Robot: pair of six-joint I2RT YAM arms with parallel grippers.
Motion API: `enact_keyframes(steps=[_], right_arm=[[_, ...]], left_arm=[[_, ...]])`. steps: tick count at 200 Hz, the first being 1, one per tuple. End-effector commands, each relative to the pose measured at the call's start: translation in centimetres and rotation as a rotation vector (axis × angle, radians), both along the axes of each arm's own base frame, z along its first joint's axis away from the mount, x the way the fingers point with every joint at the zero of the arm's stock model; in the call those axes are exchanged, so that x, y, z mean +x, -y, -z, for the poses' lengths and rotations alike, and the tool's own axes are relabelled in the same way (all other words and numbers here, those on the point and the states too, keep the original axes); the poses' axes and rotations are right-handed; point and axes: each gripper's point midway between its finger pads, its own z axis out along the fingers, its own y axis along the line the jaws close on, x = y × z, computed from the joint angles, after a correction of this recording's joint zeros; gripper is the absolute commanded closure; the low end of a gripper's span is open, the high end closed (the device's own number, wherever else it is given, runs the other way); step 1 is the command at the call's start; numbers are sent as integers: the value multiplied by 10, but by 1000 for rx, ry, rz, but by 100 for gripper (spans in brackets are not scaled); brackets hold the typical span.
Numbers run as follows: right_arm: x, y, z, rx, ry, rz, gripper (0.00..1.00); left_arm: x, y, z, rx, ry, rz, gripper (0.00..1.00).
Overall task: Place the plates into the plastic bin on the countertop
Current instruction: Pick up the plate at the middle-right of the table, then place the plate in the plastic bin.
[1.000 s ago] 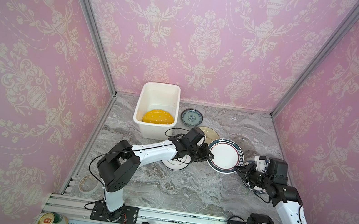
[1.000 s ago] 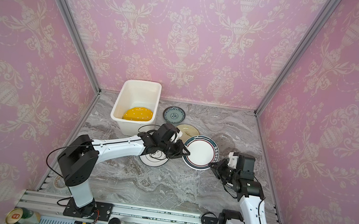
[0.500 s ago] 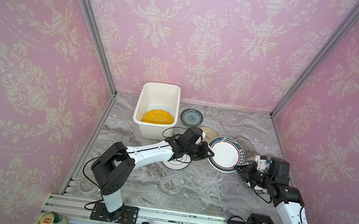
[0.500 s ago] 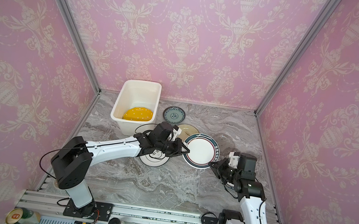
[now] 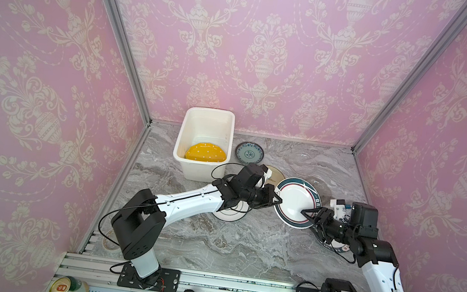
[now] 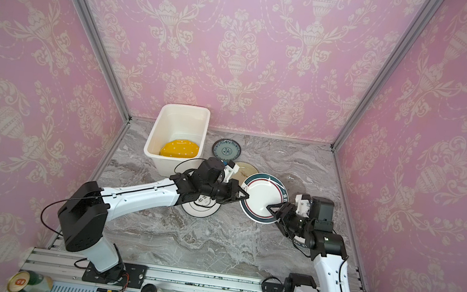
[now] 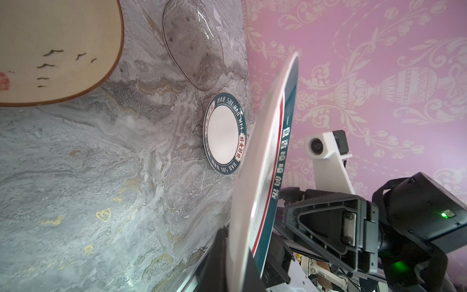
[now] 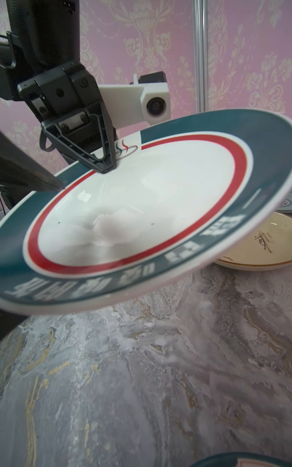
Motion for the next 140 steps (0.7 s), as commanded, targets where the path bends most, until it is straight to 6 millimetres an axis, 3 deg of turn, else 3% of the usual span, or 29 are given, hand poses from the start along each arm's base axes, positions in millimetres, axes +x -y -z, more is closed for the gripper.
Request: enact_keyframes(steps=[1,25,47,89,120,140], right_arm=[[4,-4,-26,2,76,-30,37],[4,-4,-43,5,112,-27,33],[0,-5,-58,1,145,-34,31],[-11,-6,-82,13,194,-31,30],[-20,-8,-87,44,212,-16,30],[-27,-9,-78,52,193,-15,30]], left_arm=[[4,-8,-34,-6,83,-2,100],[22,-30,-52,17,123,-64,100],[47,-65,-74,57,167,-151,100],[97,-161,-118,125,257,-366,100],[122,-230,-131,187,275,-487,100],[135,-273,-133,272,297,-551,100]])
